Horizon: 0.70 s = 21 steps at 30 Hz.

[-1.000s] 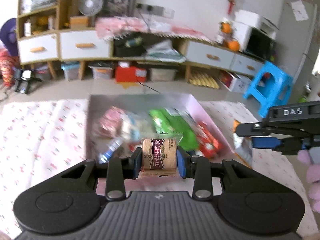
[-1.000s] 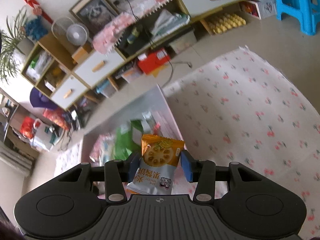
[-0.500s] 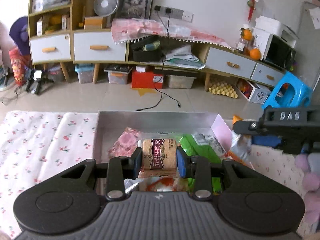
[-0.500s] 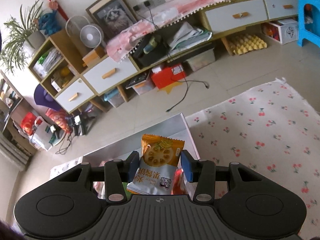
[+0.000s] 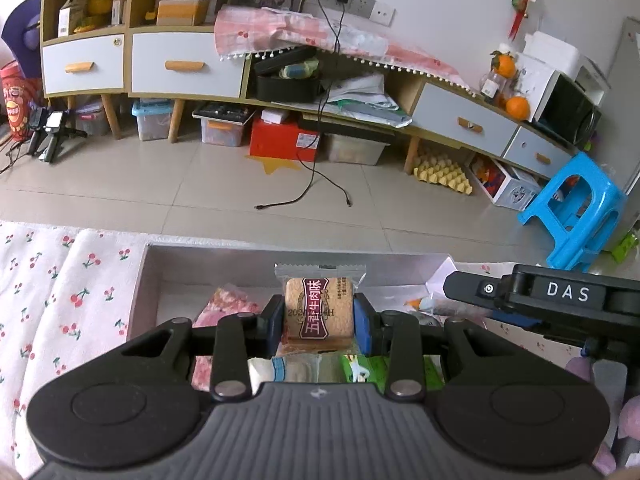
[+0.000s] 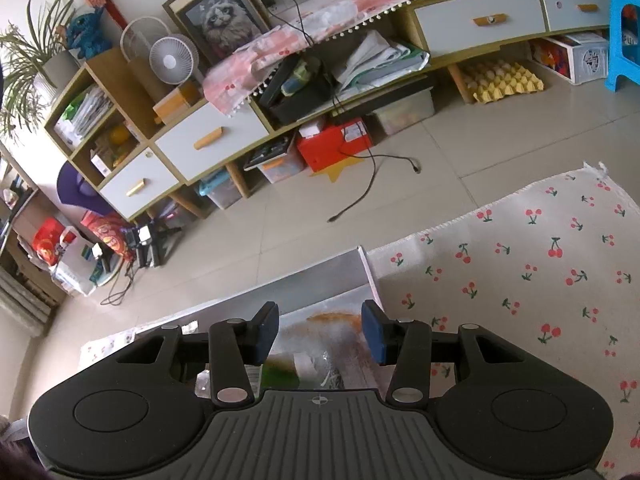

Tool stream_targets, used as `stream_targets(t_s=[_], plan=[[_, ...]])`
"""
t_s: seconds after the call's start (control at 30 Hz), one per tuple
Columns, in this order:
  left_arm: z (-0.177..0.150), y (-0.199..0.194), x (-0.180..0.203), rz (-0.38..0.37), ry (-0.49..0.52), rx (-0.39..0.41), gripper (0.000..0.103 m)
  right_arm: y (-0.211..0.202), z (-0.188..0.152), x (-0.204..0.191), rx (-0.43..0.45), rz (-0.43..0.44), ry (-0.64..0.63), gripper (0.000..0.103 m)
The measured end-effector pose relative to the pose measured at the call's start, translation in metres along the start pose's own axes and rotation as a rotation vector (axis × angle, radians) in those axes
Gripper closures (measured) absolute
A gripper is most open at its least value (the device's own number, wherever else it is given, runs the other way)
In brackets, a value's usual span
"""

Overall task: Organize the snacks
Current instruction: 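Carry both packets into the pink box and open both tools to release them, then move both open tools back over the remaining snacks on the cloth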

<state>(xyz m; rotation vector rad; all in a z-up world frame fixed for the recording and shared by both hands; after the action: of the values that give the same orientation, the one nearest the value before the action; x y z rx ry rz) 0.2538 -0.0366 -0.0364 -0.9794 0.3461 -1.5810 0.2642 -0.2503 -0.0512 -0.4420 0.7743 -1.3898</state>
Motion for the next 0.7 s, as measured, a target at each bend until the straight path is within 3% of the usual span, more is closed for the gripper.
stream_targets(t_s=[0.1,0.13,0.2,0.23,0.7], plan=[[0.0,0.001,-0.001,0.005,0.012,0.003,0.065,0.001,0.002,0.002,0.009,0.008,0.006,0.057],[0.0,0.001,-0.002,0.01,0.017,0.011,0.059,0.0,0.002,0.003,0.013,0.015,0.012,0.055],[0.0,-0.003,-0.003,0.018,0.011,0.035,0.036,-0.001,0.004,0.005,0.019,0.02,0.028,0.041],[0.0,-0.004,-0.004,0.019,0.006,0.044,0.035,-0.002,0.004,0.005,0.025,0.022,0.033,0.037],[-0.004,-0.034,0.006,0.02,0.072,0.067,0.024,-0.037,0.005,-0.005,0.039,-0.005,-0.004,0.03]])
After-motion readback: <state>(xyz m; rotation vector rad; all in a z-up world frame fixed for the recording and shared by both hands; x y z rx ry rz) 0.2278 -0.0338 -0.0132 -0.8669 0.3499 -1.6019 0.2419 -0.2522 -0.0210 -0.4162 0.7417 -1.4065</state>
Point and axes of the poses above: each gripper's, at about its wrist camera, not at the fingertips, and y roughly the way its jaws point, x to its right, z to its top, the point moved 3 cm from there along y, roughly the way its jaws point, and after that the axes turned 15 degrees about -y, right-handed, at the moved point
